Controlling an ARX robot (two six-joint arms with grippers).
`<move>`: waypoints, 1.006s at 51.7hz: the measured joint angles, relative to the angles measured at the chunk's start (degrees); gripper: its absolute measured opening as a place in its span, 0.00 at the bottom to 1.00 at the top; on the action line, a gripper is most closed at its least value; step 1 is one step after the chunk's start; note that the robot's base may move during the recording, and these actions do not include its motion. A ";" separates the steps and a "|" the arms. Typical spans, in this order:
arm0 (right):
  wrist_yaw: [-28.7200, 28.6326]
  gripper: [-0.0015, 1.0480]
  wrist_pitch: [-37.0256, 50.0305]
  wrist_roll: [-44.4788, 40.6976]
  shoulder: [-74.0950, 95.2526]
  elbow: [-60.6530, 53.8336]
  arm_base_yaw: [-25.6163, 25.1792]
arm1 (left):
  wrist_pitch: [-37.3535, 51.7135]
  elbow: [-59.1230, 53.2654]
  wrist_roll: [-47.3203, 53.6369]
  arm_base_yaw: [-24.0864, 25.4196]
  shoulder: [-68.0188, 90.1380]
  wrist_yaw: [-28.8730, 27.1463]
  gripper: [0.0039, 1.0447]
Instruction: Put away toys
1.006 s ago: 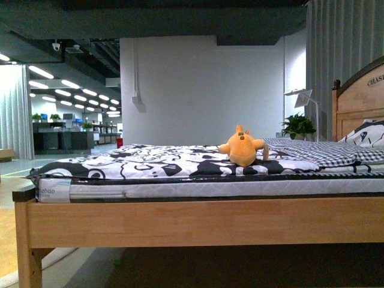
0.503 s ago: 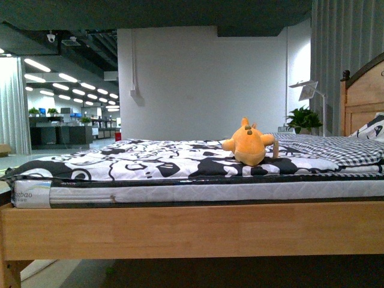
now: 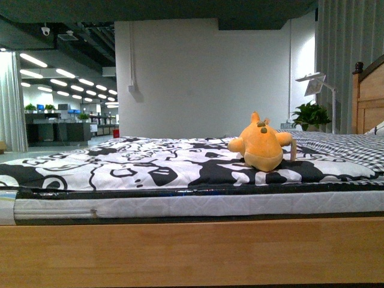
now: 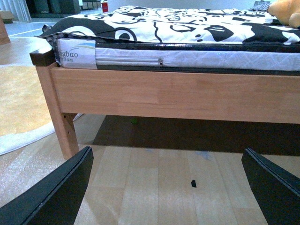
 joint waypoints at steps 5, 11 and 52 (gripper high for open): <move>0.00 0.94 0.00 0.00 0.00 0.00 0.00 | 0.00 0.00 0.02 0.00 0.00 0.02 0.94; 0.00 0.94 0.00 0.00 0.00 0.00 0.00 | 0.00 0.00 0.00 0.00 0.00 0.02 0.94; 0.00 0.94 0.00 0.00 0.00 0.00 0.00 | 0.00 0.00 0.02 0.00 0.00 0.04 0.94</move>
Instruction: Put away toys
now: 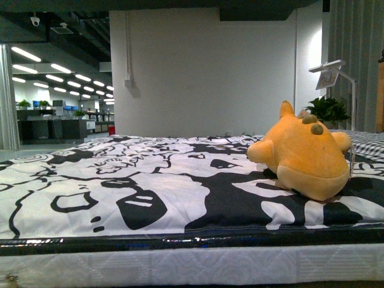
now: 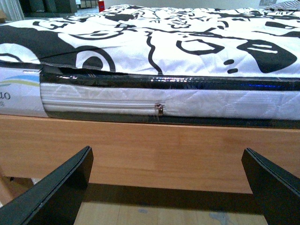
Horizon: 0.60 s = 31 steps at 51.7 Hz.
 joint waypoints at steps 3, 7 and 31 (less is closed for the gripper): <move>0.02 0.94 0.00 0.00 0.00 0.00 0.00 | 0.00 0.00 -0.02 0.00 0.00 -0.02 0.94; 0.00 0.94 0.00 0.00 0.00 0.00 0.00 | 0.00 0.00 0.00 0.00 0.00 -0.04 0.94; -11.76 0.94 18.80 6.08 18.03 5.20 -7.69 | 0.00 0.00 -0.02 0.00 0.02 -0.02 0.94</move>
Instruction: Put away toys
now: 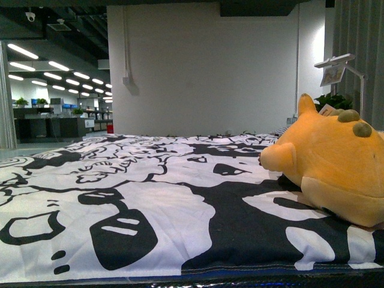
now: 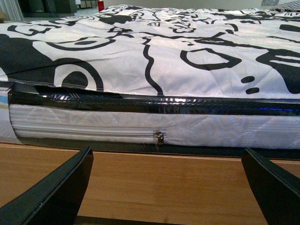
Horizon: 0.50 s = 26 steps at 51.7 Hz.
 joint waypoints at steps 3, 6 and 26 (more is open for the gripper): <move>0.79 0.94 5.62 0.57 7.06 3.43 0.11 | 0.00 0.00 0.02 0.00 0.00 0.00 0.94; 2.10 0.94 8.92 0.48 12.20 6.19 1.11 | 0.00 0.00 0.02 0.00 0.00 0.00 0.94; 15.74 0.94 17.68 -6.34 49.96 34.34 13.53 | 0.00 0.00 0.00 0.00 0.00 0.00 0.94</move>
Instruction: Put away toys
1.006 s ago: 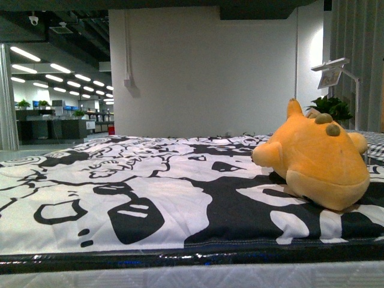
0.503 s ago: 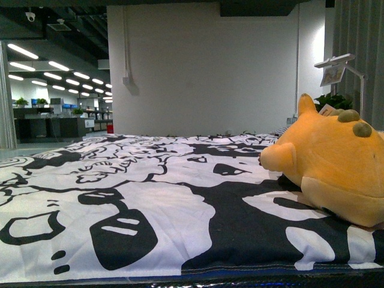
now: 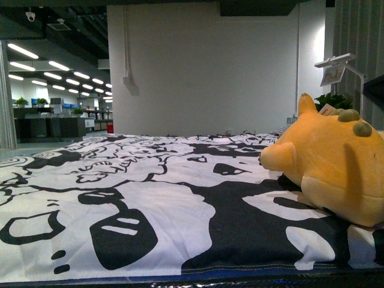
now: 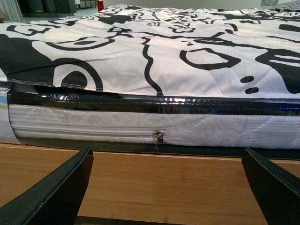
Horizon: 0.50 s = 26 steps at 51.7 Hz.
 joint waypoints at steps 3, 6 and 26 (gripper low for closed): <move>1.03 0.94 -0.04 -0.83 2.49 1.68 0.70 | 0.00 0.00 0.02 0.00 0.00 0.00 0.94; 2.27 0.94 -0.24 -1.75 5.79 3.76 1.55 | 0.00 0.00 0.00 0.00 0.00 0.00 0.94; 7.26 0.94 -1.29 -5.77 16.37 10.99 3.96 | 0.00 0.00 0.02 0.00 0.00 0.00 0.94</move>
